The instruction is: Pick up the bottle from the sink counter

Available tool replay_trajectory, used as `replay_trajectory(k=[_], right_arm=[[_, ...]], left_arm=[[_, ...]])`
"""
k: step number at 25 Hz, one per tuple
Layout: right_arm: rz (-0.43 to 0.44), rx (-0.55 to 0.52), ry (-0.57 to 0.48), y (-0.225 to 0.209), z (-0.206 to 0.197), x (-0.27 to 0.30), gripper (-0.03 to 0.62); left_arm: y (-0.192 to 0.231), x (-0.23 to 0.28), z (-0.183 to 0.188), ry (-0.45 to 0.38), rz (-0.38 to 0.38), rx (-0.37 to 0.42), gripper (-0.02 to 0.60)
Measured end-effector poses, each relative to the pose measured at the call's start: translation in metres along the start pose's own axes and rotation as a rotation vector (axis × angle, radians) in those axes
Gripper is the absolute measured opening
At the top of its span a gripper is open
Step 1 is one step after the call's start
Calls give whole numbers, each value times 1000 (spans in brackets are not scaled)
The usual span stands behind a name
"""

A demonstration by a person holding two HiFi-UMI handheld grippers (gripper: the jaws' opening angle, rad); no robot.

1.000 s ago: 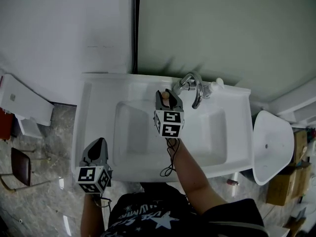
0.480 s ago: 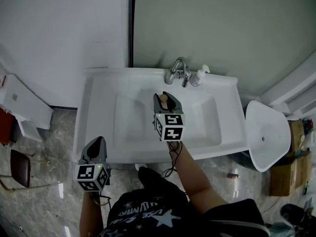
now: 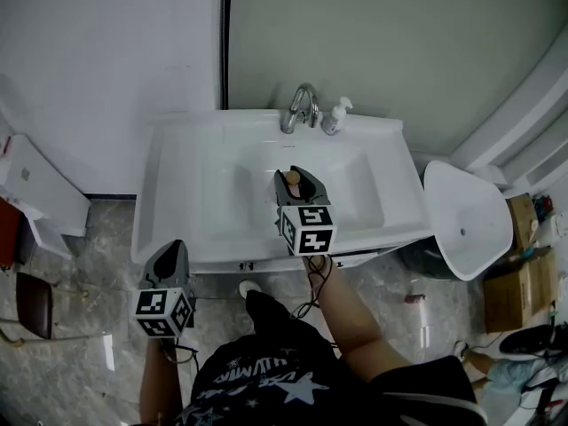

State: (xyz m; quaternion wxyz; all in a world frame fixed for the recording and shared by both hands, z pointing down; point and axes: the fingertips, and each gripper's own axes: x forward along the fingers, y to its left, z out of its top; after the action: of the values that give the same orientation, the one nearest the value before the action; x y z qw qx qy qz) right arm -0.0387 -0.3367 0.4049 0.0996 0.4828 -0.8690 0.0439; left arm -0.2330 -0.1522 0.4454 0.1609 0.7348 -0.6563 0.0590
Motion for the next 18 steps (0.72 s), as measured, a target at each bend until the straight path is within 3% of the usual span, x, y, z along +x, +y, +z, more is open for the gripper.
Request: replay_trajectory(k=[18], right_arm=[[-64,12,37,26,-54,-150,129]], left_arm=[[-58,-93,-49,17,-92,17,21]])
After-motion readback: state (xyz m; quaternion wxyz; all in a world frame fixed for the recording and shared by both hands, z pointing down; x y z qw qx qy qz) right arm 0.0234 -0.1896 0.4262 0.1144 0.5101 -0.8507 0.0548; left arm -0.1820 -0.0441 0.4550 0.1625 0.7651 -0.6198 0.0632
